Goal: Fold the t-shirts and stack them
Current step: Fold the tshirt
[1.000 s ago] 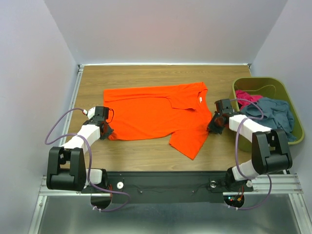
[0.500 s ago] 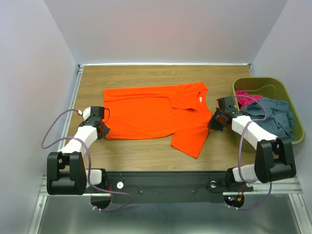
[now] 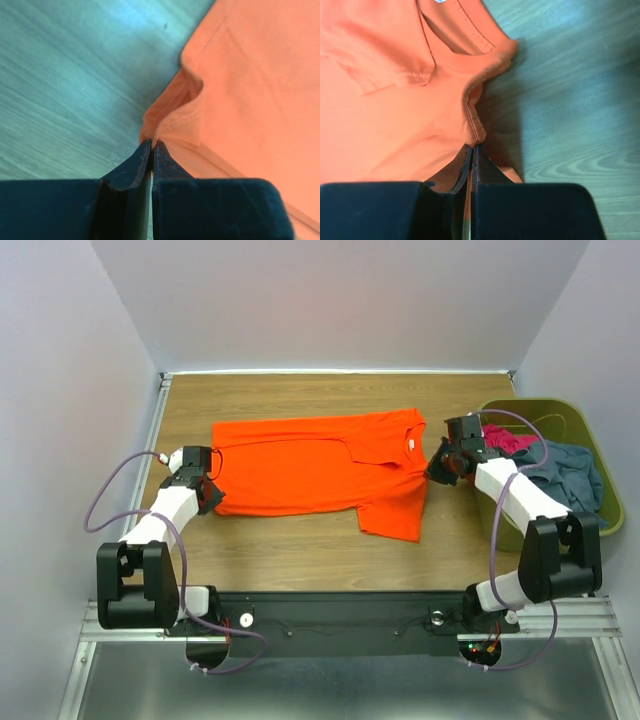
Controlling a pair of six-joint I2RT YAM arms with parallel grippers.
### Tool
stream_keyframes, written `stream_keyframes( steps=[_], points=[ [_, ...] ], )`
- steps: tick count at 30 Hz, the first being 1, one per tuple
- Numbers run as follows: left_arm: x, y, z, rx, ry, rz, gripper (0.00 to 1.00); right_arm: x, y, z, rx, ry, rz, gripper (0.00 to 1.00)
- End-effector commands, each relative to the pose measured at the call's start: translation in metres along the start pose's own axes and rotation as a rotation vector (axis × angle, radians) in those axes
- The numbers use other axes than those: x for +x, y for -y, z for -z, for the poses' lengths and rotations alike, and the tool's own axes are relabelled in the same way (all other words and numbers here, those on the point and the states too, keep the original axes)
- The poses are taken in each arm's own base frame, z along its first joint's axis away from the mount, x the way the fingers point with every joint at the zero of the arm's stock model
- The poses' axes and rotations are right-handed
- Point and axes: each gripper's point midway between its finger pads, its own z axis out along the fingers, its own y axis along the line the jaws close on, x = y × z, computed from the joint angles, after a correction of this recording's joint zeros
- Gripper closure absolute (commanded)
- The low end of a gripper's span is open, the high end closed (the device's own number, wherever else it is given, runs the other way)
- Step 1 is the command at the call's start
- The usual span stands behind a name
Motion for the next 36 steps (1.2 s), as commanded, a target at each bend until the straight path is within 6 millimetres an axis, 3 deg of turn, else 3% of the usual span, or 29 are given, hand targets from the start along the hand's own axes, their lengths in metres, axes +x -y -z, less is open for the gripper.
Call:
stream_keyframes(
  steps=[1,8,21,30,36],
  points=[
    [-0.023,0.01,0.008,0.011,0.037,-0.021,1.0,-0.019,-0.005,-0.001,0.015,0.035,0.033,0.99],
    [-0.048,0.019,0.005,0.008,0.05,-0.042,1.0,-0.029,-0.015,-0.012,0.015,0.023,0.049,0.99],
    [-0.061,0.032,-0.019,0.022,0.008,-0.049,1.0,-0.044,-0.019,-0.031,0.05,0.029,0.078,0.99],
    [-0.079,0.046,-0.021,0.058,0.039,-0.065,1.0,-0.053,-0.015,-0.037,0.068,0.038,0.076,0.99],
    [-0.079,0.045,-0.028,0.045,0.041,-0.072,1.0,-0.053,-0.013,-0.041,0.077,0.03,0.073,0.99]
  ],
)
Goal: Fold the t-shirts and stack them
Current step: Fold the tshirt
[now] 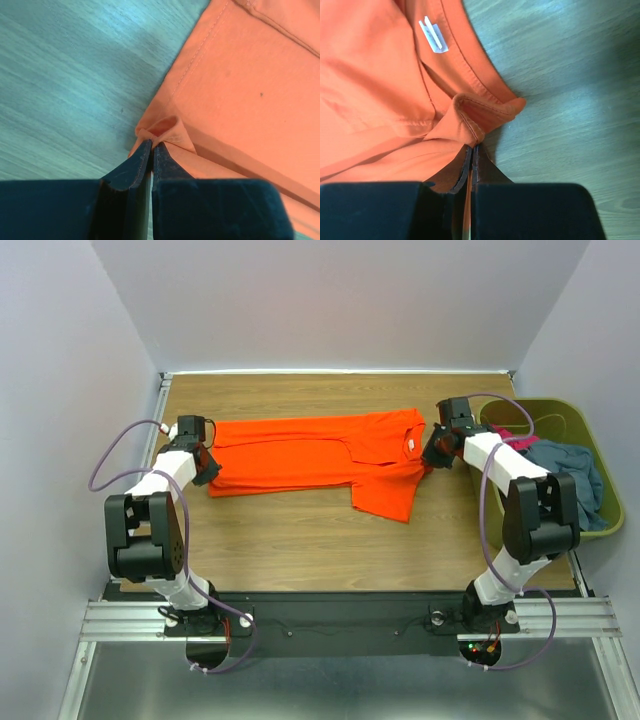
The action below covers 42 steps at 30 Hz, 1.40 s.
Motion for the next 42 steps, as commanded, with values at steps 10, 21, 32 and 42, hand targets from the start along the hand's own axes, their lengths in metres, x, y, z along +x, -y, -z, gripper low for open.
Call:
stream_keyframes(
  steps=[10,21,32,42],
  points=[
    [-0.017,0.006,-0.015,0.002,0.046,-0.013,1.0,-0.019,0.003,-0.014,0.04,0.034,0.002,0.99],
    [-0.023,0.011,-0.021,0.017,0.072,-0.015,0.97,-0.017,0.012,-0.022,0.082,0.032,0.02,0.89],
    [-0.031,0.017,-0.019,0.051,0.103,-0.026,0.92,-0.023,0.011,-0.019,0.082,0.05,0.02,0.89],
    [-0.043,0.013,0.01,0.062,0.177,0.013,0.95,-0.037,-0.002,0.011,0.012,0.107,0.007,0.93]
  ],
)
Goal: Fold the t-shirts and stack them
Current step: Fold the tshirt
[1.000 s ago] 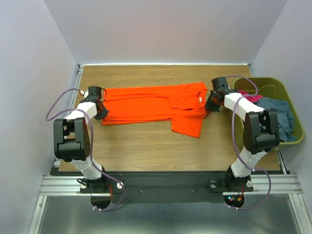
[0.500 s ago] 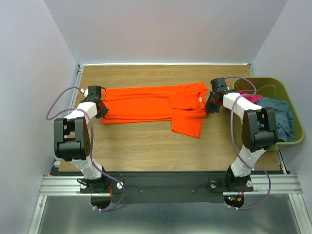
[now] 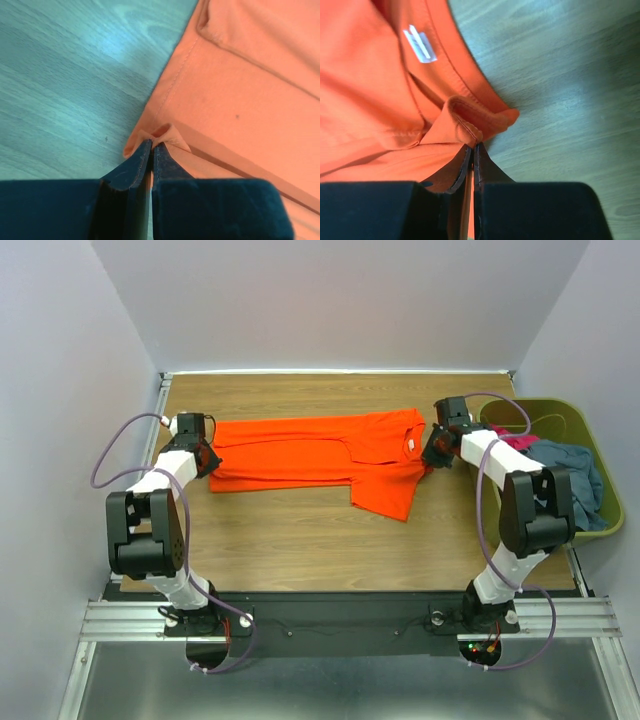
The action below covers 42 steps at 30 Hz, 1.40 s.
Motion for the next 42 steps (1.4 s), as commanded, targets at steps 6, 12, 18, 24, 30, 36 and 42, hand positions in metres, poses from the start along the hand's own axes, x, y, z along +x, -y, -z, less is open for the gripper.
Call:
stream_keyframes(
  steps=[6,12,18,24,30,36,42],
  points=[
    [-0.023,-0.006,0.02,-0.01,0.105,0.022,0.94,-0.038,-0.009,0.028,-0.044,0.119,-0.025,0.94],
    [-0.016,-0.003,0.002,-0.015,0.067,0.014,0.95,-0.04,-0.01,0.015,-0.023,0.106,-0.024,0.94],
    [-0.012,-0.002,-0.014,-0.026,0.05,0.008,0.94,-0.041,-0.01,-0.002,-0.002,0.091,-0.017,0.91],
    [-0.015,0.004,-0.018,-0.005,0.051,0.004,0.84,-0.04,-0.014,-0.011,-0.009,0.078,-0.017,0.83],
    [-0.031,0.009,0.002,0.027,0.102,0.014,0.39,-0.046,-0.02,0.012,-0.059,0.11,0.022,0.55],
    [-0.033,0.005,0.035,0.037,0.155,0.019,0.2,-0.022,-0.027,0.041,-0.149,0.086,0.06,0.47],
    [-0.012,0.008,0.067,0.082,0.175,-0.013,0.2,0.034,-0.037,0.052,-0.208,-0.023,0.16,0.43]
  ],
)
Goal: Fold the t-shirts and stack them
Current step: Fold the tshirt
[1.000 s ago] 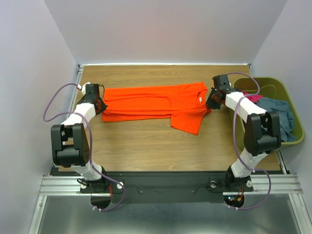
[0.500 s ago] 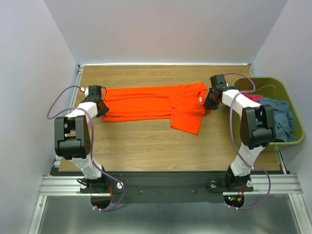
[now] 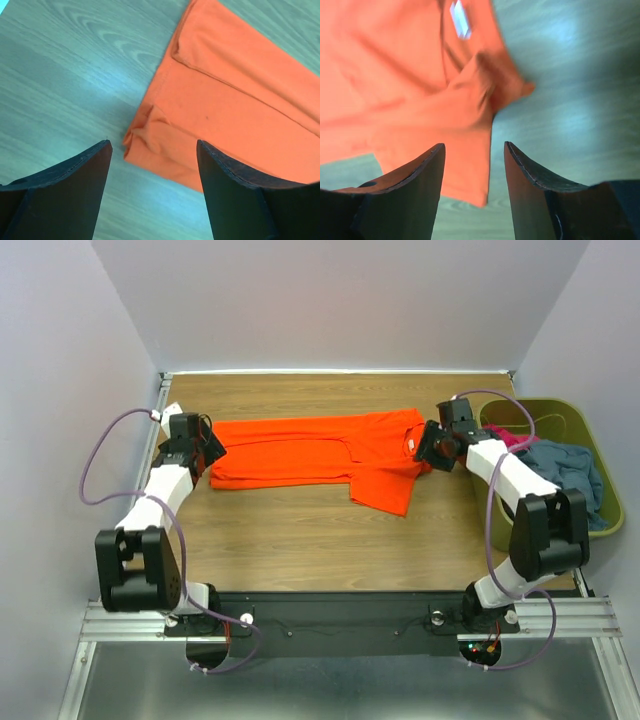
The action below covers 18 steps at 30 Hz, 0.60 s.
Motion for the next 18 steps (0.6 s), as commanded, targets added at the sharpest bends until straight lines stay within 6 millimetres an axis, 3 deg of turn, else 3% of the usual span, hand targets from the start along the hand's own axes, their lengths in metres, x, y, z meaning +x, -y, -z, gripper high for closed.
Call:
stream_keyframes(
  steps=[1,5,10,14,17,18],
  points=[
    [0.022,0.002,0.029,0.028,0.006,-0.036,0.2,0.039,-0.019,0.009,-0.069,-0.087,0.097,0.43],
    [0.057,0.025,0.052,0.13,-0.031,-0.07,0.2,0.082,-0.01,0.007,-0.035,-0.17,0.131,0.45],
    [0.093,0.081,0.083,0.299,-0.095,-0.107,0.2,0.111,-0.007,0.006,-0.012,-0.222,0.15,0.53],
    [0.129,0.14,0.112,0.422,-0.168,-0.187,0.2,0.118,0.0,0.003,0.031,-0.235,0.162,0.54],
    [0.144,0.174,0.117,0.445,-0.197,-0.237,0.2,0.118,0.004,0.003,0.059,-0.225,0.167,0.54],
    [0.146,0.196,0.129,0.487,-0.195,-0.253,0.21,0.117,0.005,0.003,0.063,-0.22,0.167,0.54]
  ],
)
